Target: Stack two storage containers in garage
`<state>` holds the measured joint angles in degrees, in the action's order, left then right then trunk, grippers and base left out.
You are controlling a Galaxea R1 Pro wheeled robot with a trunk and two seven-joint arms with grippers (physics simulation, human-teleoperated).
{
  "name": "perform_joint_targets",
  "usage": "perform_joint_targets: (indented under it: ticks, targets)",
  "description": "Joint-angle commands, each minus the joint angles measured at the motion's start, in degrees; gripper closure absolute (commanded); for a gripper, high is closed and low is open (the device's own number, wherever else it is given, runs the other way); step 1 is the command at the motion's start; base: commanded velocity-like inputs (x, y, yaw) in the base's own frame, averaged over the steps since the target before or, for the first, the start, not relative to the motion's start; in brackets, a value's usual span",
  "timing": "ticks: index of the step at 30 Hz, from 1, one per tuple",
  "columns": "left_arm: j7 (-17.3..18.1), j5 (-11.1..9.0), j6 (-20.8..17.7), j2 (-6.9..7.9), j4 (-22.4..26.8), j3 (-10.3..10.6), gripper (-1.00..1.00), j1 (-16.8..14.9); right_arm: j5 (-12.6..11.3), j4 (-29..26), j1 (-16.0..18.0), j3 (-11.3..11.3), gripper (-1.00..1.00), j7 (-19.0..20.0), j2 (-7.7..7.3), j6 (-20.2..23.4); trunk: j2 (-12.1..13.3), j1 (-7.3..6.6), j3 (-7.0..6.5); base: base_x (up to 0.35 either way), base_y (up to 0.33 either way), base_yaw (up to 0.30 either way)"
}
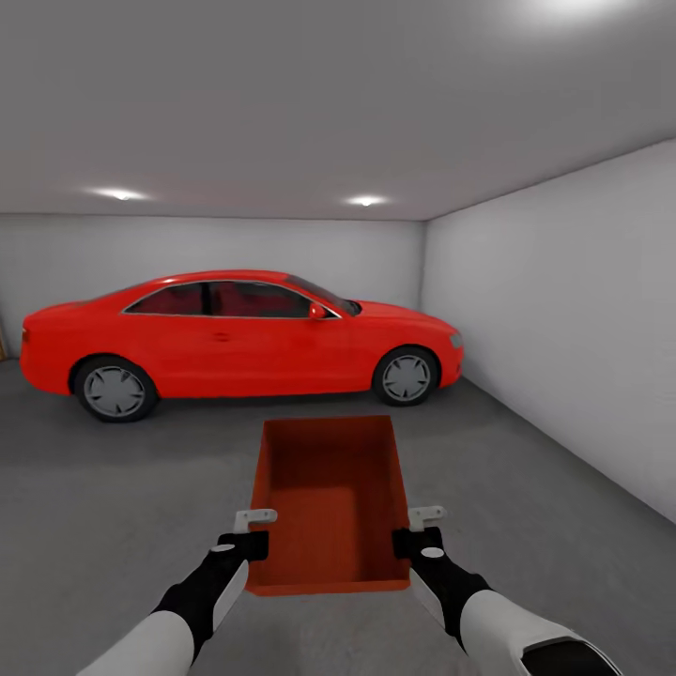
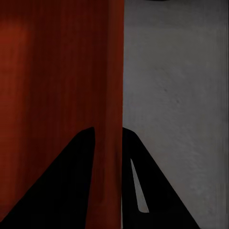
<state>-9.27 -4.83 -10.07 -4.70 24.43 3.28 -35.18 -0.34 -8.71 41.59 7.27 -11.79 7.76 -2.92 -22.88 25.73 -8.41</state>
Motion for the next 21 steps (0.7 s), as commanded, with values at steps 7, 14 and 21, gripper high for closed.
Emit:
perform_joint_targets:
  ticks: [7,14,21]
  targets:
    - [-1.6,0.0,-0.5,0.14,0.0,-2.5,1.00,0.0,1.0,-0.2,0.1,-2.2,1.00,-1.1,-0.34,-0.5,0.0,0.05,0.01,0.323,0.000,-0.281]
    - [-1.6,0.0,-0.5,0.16,0.0,-2.5,1.00,0.0,1.0,-0.2,0.1,-2.2,1.00,-1.1,-0.38,-0.5,0.0,0.05,0.01,0.323,0.000,-0.281]
    - [-1.6,0.0,-0.5,0.21,0.0,-2.5,1.00,0.0,0.9,-0.2,0.1,-2.2,1.00,-1.1,-0.43,-0.5,0.0,0.05,0.01,0.323,0.000,-0.281]
